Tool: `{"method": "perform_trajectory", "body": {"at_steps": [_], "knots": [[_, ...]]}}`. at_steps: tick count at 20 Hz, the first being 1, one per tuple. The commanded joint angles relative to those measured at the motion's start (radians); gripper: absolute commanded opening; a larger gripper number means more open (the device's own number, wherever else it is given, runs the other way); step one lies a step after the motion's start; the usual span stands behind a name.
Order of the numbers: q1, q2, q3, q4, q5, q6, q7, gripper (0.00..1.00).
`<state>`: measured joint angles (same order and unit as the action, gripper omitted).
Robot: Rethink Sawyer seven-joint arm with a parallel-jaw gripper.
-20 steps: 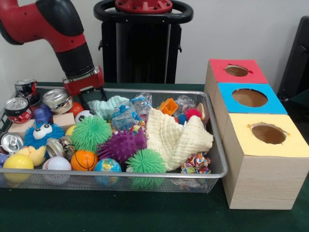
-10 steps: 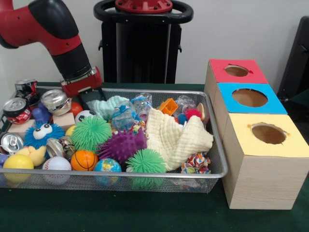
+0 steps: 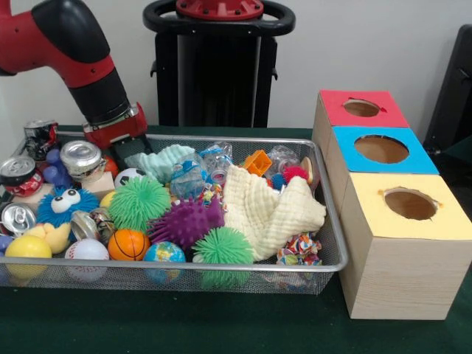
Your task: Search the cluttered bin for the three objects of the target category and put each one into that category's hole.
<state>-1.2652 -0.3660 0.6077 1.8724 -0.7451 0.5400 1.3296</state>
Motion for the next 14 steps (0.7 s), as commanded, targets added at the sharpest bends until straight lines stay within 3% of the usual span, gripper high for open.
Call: {"method": "perform_trajectory", "body": {"at_steps": [1,14], "knots": [[-0.046,-0.035,0.048,-0.219,-0.105,0.105,-0.344,1.00],[-0.040,-0.061,0.069,-0.238,-0.148,0.114,-0.334,1.00]]}}
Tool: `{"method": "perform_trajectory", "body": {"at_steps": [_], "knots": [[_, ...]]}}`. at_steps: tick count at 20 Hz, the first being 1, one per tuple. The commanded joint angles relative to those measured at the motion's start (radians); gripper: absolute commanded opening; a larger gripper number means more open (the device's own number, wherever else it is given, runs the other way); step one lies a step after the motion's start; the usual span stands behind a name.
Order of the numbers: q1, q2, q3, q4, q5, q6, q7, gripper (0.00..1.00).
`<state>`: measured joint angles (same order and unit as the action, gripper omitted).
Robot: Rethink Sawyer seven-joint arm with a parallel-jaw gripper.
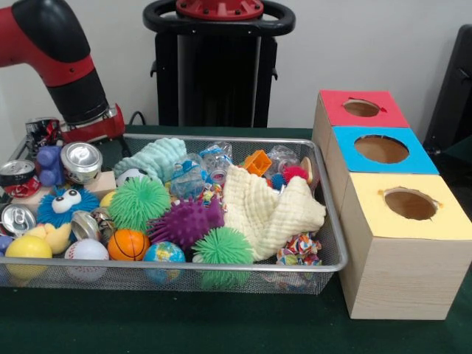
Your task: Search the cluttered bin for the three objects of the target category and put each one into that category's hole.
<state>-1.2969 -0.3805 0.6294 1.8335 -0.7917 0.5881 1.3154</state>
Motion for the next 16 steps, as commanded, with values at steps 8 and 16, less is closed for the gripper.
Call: {"method": "perform_trajectory", "body": {"at_steps": [8,16], "knots": [[0.000,-0.052,0.040,-0.172,-0.114,0.032,-0.266,1.00],[0.135,0.056,0.032,-0.319,-0.068,0.128,-0.239,1.00]]}}
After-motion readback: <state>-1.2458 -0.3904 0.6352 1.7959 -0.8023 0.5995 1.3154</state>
